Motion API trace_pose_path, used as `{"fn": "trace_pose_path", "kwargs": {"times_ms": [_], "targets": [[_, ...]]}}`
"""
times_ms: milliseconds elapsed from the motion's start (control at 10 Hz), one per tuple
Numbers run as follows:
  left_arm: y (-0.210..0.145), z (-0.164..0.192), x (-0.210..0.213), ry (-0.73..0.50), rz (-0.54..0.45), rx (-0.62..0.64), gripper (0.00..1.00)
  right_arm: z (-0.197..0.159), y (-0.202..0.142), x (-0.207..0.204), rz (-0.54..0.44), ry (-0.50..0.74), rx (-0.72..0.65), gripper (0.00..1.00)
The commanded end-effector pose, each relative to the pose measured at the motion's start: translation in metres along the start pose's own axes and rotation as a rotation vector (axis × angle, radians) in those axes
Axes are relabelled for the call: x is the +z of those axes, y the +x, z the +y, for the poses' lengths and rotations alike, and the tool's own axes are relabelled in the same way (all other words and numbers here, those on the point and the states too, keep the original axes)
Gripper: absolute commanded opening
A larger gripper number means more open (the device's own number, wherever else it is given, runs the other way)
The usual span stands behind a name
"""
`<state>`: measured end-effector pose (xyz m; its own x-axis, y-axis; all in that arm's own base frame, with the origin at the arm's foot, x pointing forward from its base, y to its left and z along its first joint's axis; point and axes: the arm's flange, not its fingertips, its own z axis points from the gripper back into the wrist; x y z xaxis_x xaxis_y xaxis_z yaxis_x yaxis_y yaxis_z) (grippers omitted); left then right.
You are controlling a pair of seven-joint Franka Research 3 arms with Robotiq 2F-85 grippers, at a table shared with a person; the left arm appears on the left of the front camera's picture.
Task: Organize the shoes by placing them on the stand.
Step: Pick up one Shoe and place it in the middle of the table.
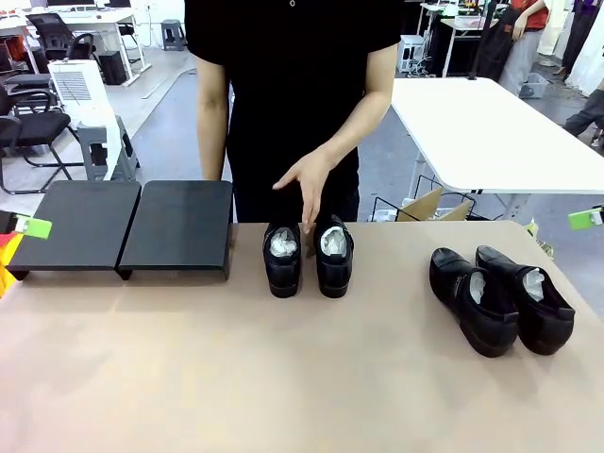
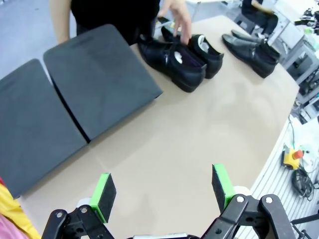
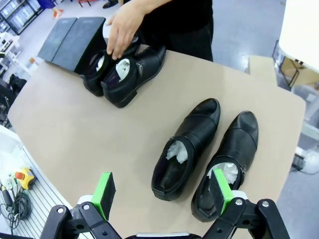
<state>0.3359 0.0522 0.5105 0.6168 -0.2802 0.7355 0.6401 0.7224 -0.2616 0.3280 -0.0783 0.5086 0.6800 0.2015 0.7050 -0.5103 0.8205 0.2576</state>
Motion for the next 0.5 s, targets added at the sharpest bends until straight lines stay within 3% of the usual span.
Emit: {"fn": "trace_pose_path", "kwargs": {"times_ms": [0,100,200,400], "targets": [[-0.003,-0.002,-0.006,-0.037,-0.049,0.01,1.0,0.004,-0.019,-0.012,-0.021,0.002,-0.007,1.0],[0.001,0.006,-0.011,-0.023,-0.106,0.137,1.0,0.0,0.0,0.0,0.0,0.0,0.0,1.0],[0.001,-0.002,-0.001,-0.015,-0.015,0.008,1.0,0.0,0.0,0.0,0.0,0.0,0.0,1.0],[0.001,-0.002,-0.001,-0.015,-0.015,0.008,1.0,0.0,0.0,0.0,0.0,0.0,0.0,1.0]]}}
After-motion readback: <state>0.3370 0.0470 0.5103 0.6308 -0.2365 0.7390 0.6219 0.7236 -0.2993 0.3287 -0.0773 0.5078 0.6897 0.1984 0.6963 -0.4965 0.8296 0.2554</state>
